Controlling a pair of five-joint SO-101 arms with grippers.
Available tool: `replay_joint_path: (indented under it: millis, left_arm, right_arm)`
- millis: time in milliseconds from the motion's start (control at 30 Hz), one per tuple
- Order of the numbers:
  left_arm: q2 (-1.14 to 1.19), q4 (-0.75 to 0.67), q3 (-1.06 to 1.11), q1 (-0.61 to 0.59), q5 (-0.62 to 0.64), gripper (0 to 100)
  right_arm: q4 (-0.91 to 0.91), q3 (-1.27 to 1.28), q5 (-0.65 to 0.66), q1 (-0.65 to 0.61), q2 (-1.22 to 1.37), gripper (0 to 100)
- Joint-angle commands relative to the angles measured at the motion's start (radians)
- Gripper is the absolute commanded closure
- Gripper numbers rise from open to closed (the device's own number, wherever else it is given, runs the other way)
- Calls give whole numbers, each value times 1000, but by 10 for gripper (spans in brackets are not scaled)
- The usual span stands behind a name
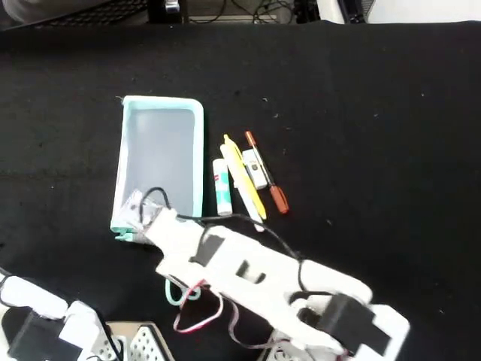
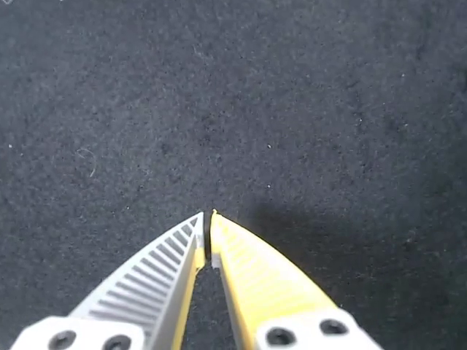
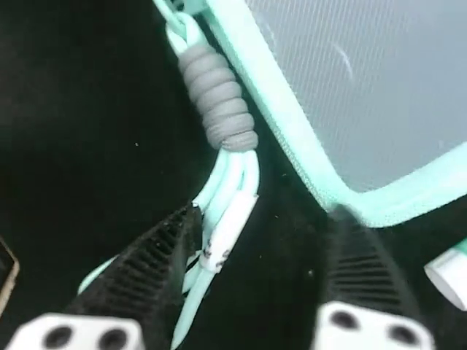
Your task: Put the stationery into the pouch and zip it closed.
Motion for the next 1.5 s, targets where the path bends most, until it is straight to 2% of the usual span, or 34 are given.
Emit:
replay_joint_path:
  millis: [0, 67, 267, 433, 500, 700, 767, 833, 900, 967, 1000, 1167, 1333, 1467]
  left_arm:
    - [3, -11, -45, -8, -5, 967]
    - [11, -11, -42, -4, -5, 967]
    - [11, -20, 44, 91, -9, 967]
    - [8, -20, 108, 232, -6, 969]
    - [9, -20, 131, 295, -5, 968]
    - [6, -20, 217, 550, -2, 970]
    - [0, -21, 222, 602, -2, 970]
    - [0, -23, 219, 624, -2, 970]
    - [0, -41, 216, 633, 3, 969]
    - [0, -57, 214, 634, 46, 967]
    - [0, -66, 214, 634, 72, 967]
    - [0, -78, 214, 634, 130, 967]
    - [2, -87, 232, 634, 132, 970]
    - [2, -101, 242, 634, 132, 970]
  right_arm:
    - [60, -87, 109, -6, 67, 994]
    - [112, -91, 176, -2, 73, 962]
    - [192, -27, 187, 83, -119, 986]
    - [287, 139, 195, 170, -516, 986]
    - [339, 206, 247, 226, -693, 986]
    - [420, 412, 315, 361, -1135, 985]
    - [436, 472, 316, 393, -1245, 982]
    - [440, 513, 315, 437, -1326, 943]
    - [450, 542, 307, 473, -1371, 830]
    - [463, 547, 305, 476, -1376, 738]
    - [463, 547, 305, 473, -1372, 728]
    - [457, 536, 301, 371, -1353, 760]
    - [416, 503, 209, 183, -1264, 679]
    - [299, 486, 203, 157, -1070, 680]
